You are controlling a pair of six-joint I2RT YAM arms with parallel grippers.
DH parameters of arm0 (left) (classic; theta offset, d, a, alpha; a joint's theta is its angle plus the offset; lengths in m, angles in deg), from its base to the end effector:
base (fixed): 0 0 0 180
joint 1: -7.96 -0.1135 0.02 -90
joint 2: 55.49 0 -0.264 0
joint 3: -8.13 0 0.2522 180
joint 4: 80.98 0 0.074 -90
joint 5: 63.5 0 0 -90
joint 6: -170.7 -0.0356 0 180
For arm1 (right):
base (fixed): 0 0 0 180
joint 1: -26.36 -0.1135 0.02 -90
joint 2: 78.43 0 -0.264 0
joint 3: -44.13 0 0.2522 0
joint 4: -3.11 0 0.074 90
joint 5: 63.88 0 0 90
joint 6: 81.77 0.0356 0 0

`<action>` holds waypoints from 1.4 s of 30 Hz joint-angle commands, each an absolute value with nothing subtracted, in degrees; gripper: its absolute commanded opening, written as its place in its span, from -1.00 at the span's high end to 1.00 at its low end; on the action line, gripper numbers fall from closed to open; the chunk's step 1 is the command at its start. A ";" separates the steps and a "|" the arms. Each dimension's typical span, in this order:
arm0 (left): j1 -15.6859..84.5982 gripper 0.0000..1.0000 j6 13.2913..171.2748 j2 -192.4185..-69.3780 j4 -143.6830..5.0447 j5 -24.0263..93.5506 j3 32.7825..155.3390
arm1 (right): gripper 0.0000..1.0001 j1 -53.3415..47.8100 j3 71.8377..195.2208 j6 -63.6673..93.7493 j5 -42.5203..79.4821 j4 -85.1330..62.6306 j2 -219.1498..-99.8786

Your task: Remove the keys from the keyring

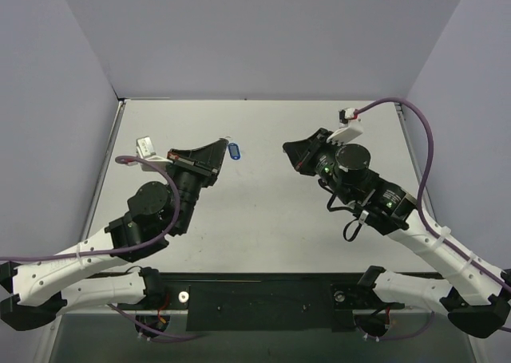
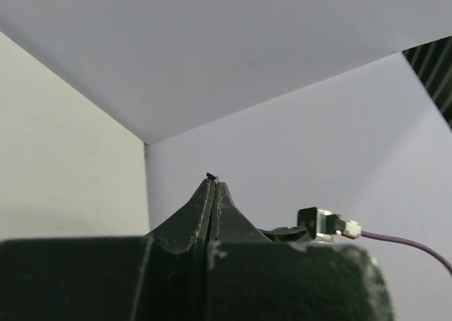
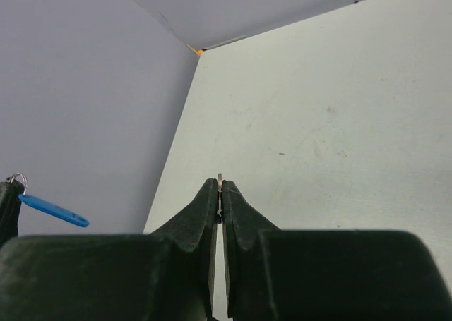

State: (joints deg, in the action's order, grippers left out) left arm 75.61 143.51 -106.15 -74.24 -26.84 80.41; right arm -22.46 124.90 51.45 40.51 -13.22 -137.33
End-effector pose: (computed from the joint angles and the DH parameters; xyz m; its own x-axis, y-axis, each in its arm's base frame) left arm 0.0945 -0.1548 0.4351 -0.1843 -0.9483 -0.2584 0.2045 0.2201 -0.9538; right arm 0.1552 0.1640 0.4440 -0.3414 0.6172 -0.7089 -0.4561 0.5507 0.6991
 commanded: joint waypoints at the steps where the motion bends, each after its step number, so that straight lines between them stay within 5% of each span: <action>1: 72.74 1.00 135.90 -104.71 -60.91 -23.35 85.43 | 1.00 -22.07 124.70 48.40 43.70 -20.22 -133.81; 12: 44.36 1.00 123.88 -109.70 -41.57 9.78 86.49 | 1.00 -21.36 119.42 45.58 46.07 -32.36 -127.13; 28: 34.59 1.00 115.33 -119.82 -49.81 12.88 75.07 | 1.00 -21.45 114.59 45.67 47.13 -38.52 -123.08; 30: 33.98 0.47 114.81 -121.32 -49.38 13.05 75.68 | 1.00 -21.45 113.97 45.84 47.13 -38.52 -123.08; 31: 33.71 -0.03 113.85 -122.45 -48.94 13.66 76.72 | 1.00 -21.36 113.97 46.02 47.04 -38.52 -122.82; 33: 33.01 -0.50 112.00 -124.30 -47.02 13.84 79.26 | 1.00 -21.45 113.88 46.19 46.86 -38.52 -123.08; 42: 30.46 -0.65 108.92 -123.10 -36.99 14.90 89.39 | 1.00 -21.36 115.37 46.02 43.97 -37.20 -127.82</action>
State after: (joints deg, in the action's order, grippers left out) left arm 31.42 110.96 -127.13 -41.09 13.97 84.13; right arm -21.67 114.25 46.27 45.08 -38.27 -124.91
